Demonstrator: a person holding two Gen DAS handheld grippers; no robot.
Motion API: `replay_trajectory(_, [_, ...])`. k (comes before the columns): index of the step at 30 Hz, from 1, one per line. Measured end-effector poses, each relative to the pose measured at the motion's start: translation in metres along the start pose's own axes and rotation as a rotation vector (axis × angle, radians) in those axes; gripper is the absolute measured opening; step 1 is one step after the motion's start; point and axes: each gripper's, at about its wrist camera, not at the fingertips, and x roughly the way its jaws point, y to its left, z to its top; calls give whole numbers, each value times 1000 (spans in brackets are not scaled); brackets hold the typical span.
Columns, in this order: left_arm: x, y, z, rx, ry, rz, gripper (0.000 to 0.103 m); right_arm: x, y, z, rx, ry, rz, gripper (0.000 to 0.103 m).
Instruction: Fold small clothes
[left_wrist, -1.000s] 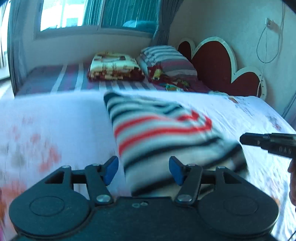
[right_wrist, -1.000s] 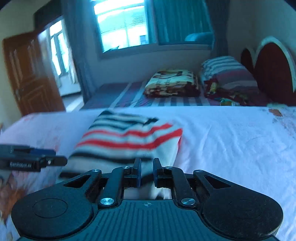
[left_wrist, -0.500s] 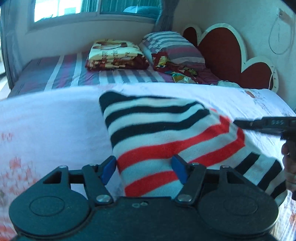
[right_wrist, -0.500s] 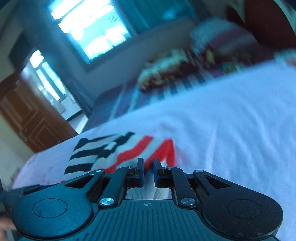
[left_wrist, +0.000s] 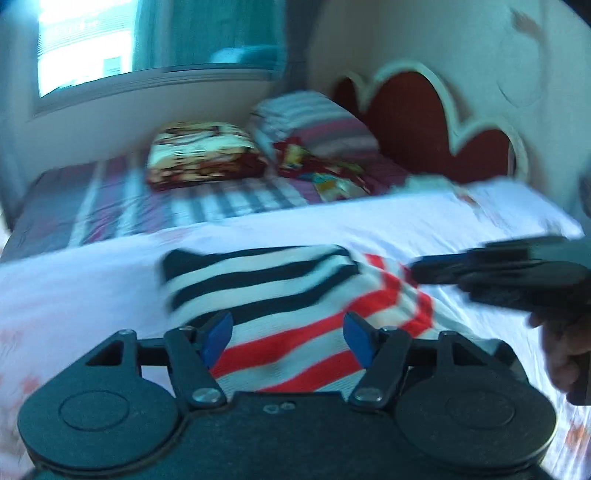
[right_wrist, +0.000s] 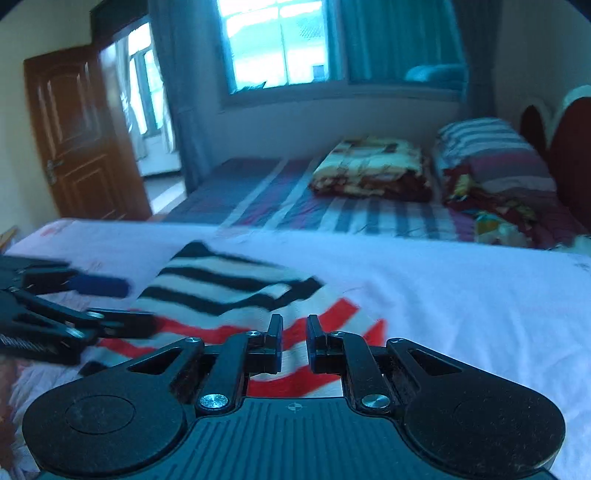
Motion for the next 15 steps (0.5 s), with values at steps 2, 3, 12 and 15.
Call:
replay_trajectory(2, [27, -11, 1, 12, 78, 3, 65, 29, 7, -7, -28, 102, -61, 12])
replay_trajectory(3, [43, -12, -3, 8, 141, 12, 65, 34, 6, -11, -30, 93, -66, 11])
replay_trajectory(12, [-21, -11, -32, 6, 19, -33, 60, -54, 1, -28, -42, -26, 7, 12])
replay_trajectory(15, [-22, -19, -50, 59, 47, 3, 64, -66, 19, -50, -109, 17, 37, 11])
